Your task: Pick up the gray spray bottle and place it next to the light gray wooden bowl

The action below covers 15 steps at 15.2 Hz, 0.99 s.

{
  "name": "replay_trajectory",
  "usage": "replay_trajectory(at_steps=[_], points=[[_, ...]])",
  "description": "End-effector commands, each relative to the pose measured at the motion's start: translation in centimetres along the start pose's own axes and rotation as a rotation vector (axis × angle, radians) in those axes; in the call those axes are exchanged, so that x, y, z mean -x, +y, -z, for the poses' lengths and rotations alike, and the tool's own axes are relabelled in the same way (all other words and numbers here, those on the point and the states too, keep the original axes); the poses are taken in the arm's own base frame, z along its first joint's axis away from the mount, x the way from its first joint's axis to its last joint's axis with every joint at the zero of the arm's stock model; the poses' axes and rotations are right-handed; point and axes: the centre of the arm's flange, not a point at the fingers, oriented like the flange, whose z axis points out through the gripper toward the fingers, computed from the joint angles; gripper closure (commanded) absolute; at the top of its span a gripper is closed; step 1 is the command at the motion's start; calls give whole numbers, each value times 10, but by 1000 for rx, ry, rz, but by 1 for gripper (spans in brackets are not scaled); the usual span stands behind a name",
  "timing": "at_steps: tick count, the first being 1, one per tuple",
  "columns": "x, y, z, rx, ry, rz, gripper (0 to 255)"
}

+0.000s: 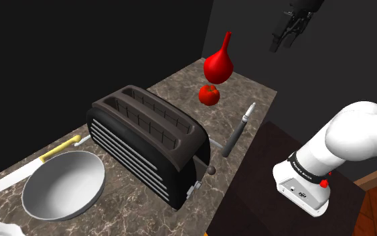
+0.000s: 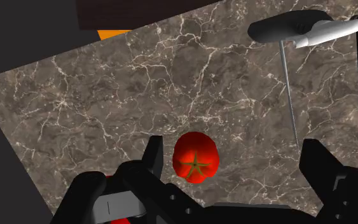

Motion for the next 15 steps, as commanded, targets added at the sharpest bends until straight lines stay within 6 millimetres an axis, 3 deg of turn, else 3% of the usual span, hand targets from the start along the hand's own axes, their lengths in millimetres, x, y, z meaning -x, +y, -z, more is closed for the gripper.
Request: replay_trajectory(at_steps=[1, 8, 15], points=[[0, 0, 0, 0, 0, 0, 0], [-3, 7, -92, -110, -159, -417, 0], [10, 2, -184, -220, -318, -834, 0]])
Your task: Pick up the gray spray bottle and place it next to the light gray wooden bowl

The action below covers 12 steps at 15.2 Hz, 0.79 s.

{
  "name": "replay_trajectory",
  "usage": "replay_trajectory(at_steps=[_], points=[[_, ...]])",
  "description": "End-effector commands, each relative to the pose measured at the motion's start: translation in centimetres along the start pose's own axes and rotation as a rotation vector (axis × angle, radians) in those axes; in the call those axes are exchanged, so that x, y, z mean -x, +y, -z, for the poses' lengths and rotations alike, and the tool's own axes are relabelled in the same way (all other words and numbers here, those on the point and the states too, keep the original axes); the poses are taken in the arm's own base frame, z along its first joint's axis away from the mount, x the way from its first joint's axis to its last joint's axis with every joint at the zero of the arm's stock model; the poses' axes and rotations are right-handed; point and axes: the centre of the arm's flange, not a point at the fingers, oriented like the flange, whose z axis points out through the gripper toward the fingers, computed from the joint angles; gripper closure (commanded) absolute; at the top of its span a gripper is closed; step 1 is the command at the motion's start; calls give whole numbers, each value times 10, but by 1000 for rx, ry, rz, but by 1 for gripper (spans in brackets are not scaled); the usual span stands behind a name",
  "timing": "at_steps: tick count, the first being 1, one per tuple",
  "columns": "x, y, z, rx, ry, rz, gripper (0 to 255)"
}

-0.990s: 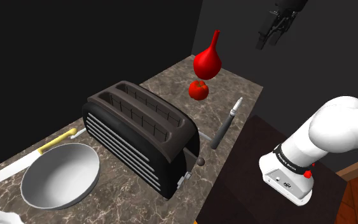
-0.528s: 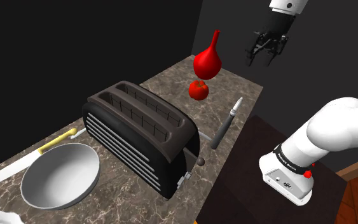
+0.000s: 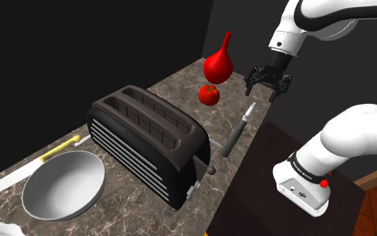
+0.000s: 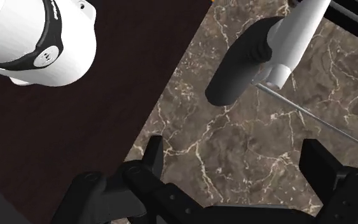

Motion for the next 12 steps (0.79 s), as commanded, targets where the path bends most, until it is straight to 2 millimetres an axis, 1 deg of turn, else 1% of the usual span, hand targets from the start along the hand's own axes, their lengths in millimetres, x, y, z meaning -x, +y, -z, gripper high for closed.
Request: replay_trajectory(at_steps=[1, 7, 12], points=[[-4, 1, -26, -34, -47, -127, 0], [-3, 5, -104, -127, -181, -480, 0], [1, 1, -130, -127, -181, -480, 0]])
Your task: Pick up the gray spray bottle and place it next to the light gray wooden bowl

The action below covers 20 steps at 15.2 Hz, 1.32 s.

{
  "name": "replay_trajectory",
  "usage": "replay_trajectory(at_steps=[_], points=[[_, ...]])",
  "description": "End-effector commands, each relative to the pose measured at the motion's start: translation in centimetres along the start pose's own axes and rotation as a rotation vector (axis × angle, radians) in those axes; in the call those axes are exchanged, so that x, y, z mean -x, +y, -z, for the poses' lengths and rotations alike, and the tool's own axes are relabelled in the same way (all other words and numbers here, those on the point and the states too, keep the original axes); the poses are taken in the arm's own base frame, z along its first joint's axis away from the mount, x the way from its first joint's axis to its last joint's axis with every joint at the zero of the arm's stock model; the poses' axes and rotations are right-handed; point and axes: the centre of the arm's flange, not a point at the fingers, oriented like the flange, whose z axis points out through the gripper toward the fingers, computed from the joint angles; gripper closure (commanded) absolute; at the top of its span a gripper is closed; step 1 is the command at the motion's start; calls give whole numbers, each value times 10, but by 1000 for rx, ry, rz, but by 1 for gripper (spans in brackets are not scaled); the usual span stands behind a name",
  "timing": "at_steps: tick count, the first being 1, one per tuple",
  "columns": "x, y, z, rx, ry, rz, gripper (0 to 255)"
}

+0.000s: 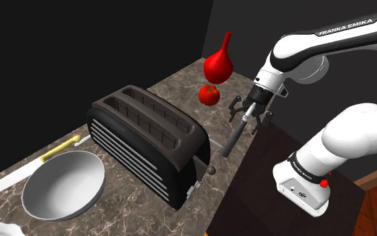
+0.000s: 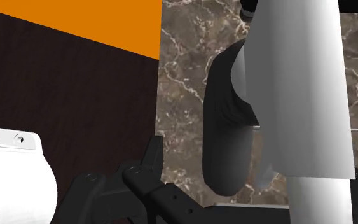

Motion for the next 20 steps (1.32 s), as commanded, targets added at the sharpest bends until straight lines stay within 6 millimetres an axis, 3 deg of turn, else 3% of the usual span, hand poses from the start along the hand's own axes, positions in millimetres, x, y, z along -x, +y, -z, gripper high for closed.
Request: replay_trajectory(at_steps=[1, 3, 11, 12, 20], points=[[1, -1, -11, -2, 0, -3, 0], [1, -1, -20, -2, 0, -3, 0], [1, -1, -20, -2, 0, -3, 0], [1, -1, -20, -2, 0, -3, 255], [1, -1, -20, -2, 0, -3, 255]])
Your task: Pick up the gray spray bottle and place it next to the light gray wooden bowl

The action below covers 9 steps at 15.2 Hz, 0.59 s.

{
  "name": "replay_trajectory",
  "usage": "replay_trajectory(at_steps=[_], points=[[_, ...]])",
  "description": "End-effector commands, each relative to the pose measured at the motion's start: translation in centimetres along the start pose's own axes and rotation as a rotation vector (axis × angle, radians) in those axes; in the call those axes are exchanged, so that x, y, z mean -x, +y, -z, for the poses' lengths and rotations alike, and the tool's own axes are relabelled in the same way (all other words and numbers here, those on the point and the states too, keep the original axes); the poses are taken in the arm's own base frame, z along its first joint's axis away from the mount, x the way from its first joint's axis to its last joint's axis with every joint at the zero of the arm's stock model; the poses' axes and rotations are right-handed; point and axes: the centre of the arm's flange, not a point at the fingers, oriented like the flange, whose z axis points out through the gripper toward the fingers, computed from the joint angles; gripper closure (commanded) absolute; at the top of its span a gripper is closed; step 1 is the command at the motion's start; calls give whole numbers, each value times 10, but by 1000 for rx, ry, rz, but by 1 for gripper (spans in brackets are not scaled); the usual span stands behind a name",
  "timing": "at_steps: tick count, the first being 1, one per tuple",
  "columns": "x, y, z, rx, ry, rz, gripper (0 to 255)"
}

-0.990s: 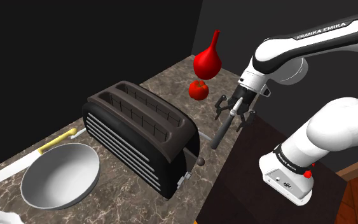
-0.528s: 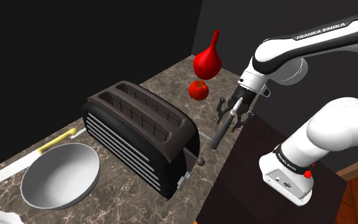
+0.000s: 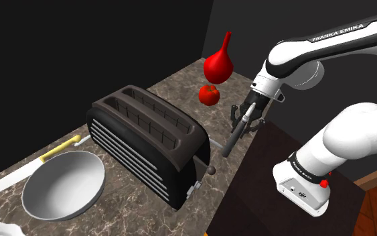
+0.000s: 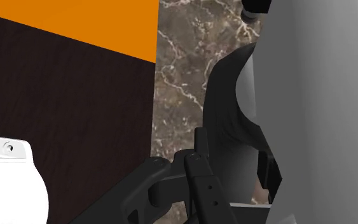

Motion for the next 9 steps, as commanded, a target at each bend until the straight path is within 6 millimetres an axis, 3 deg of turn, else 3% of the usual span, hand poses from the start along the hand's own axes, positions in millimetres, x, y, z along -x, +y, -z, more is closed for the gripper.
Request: replay_trajectory(at_steps=[1, 9], points=[[0, 0, 0, 1, 0, 0, 255], [22, 0, 36, 1, 0, 0, 255]])
